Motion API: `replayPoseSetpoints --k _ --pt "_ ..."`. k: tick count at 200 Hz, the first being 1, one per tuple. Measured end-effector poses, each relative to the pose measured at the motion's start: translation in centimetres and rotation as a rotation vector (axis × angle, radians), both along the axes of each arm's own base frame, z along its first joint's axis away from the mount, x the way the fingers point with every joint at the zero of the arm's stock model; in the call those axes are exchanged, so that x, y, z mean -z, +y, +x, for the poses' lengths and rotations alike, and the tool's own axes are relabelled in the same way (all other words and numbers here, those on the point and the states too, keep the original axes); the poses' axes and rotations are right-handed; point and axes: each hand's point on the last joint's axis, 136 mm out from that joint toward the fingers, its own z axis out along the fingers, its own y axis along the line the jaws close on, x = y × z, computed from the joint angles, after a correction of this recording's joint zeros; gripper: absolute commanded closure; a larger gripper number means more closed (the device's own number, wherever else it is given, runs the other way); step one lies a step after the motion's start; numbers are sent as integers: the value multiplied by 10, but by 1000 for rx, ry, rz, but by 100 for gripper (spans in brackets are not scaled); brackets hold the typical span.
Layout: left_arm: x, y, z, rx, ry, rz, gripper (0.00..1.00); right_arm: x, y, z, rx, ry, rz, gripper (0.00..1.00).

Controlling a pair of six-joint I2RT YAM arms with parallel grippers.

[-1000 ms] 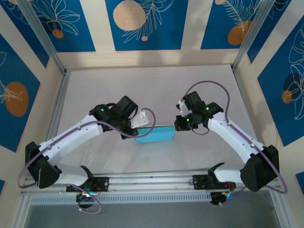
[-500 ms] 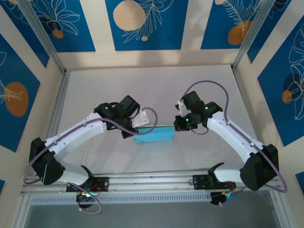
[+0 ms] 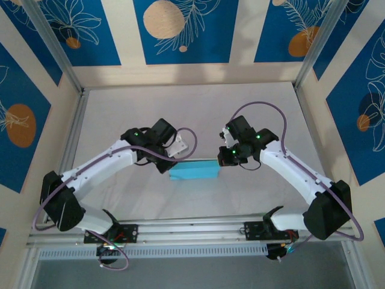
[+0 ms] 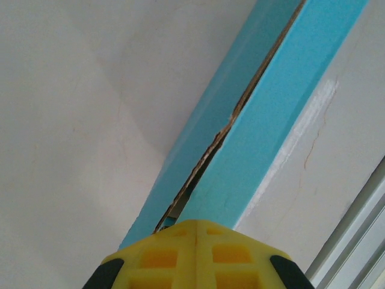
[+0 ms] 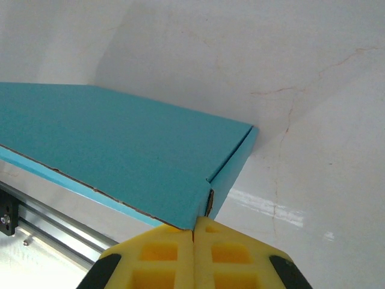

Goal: Fold the paper box

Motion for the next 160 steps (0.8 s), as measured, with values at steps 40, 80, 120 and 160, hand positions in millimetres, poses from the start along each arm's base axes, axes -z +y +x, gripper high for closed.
replayPoseSetpoints --k 40,80,120,160 --pt "-1 3 5 -36 -14 7 63 0 0 1 7 -3 -3 100" --pt "-19 12 11 13 -118 22 44 0 0 1 7 -4 -4 100" --pt "-35 18 15 95 -221 44 46 0 -1 2 4 -4 -6 100" --pt "-25 16 13 143 -203 53 52 0 -3 3 7 -4 -7 100"
